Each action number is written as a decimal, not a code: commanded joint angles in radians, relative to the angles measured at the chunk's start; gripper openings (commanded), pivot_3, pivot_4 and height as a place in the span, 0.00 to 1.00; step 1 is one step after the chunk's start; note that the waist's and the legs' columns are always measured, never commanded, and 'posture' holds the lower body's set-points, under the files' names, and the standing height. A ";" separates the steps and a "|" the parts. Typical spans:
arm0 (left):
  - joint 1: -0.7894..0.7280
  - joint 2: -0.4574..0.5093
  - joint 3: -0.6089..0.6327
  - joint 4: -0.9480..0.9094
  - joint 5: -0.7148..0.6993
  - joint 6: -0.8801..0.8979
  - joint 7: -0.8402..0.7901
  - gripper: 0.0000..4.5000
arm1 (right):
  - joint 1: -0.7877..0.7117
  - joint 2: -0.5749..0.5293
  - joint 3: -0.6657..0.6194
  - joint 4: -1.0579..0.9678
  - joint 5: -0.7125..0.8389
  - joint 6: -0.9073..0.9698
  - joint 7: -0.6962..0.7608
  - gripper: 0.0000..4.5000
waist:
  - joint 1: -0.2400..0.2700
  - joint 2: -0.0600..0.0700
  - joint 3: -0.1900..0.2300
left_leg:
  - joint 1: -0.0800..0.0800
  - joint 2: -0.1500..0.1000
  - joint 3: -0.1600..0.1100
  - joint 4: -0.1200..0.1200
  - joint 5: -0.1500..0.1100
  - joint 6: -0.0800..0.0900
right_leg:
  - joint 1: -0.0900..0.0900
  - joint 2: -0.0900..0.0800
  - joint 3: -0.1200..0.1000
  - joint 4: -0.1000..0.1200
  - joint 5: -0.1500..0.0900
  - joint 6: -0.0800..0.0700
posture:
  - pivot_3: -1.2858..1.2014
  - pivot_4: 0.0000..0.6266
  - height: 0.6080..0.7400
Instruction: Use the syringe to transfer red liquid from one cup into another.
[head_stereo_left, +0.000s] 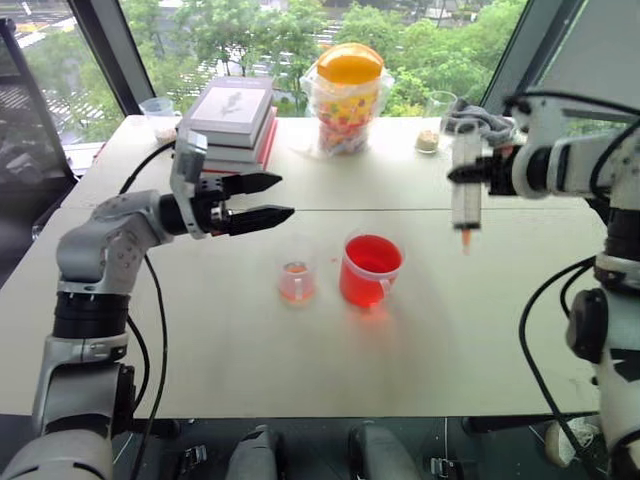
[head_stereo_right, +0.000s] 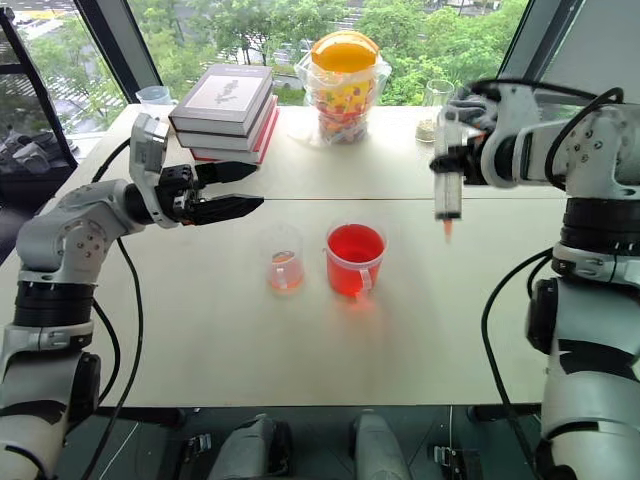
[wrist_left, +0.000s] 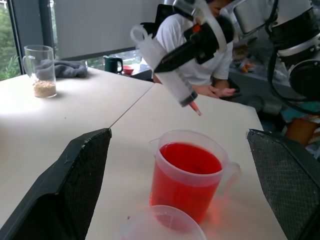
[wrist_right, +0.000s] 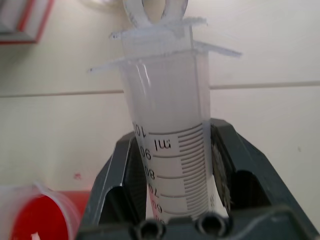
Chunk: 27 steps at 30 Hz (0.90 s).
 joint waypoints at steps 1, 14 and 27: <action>0.013 -0.008 0.003 -0.055 -0.007 -0.022 0.001 0.99 | 0.005 -0.044 0.093 0.057 0.041 0.008 0.070 0.32 | -0.006 0.000 0.000 | 0.000 0.000 0.000 0.000 0.000 0.000 | 0.000 0.000 0.000 0.000 0.000 0.000 | 0.52 0.24 1.00; 0.059 -0.004 -0.007 -0.154 -0.017 0.017 0.031 1.00 | 0.141 0.044 0.153 0.209 -0.069 -0.015 0.114 0.43 | -0.011 0.000 0.000 | -0.001 0.000 0.000 0.002 0.000 0.000 | 0.001 0.002 0.000 0.001 0.002 0.004 | 0.52 0.24 1.00; 0.068 0.025 -0.029 -0.214 -0.038 0.089 0.019 1.00 | 0.268 -0.205 0.050 -0.329 0.019 -0.034 0.301 0.99 | 0.000 0.001 0.001 | -0.003 0.000 -0.001 0.002 0.000 0.000 | 0.000 0.002 -0.001 0.000 0.001 0.004 | 0.52 0.24 1.00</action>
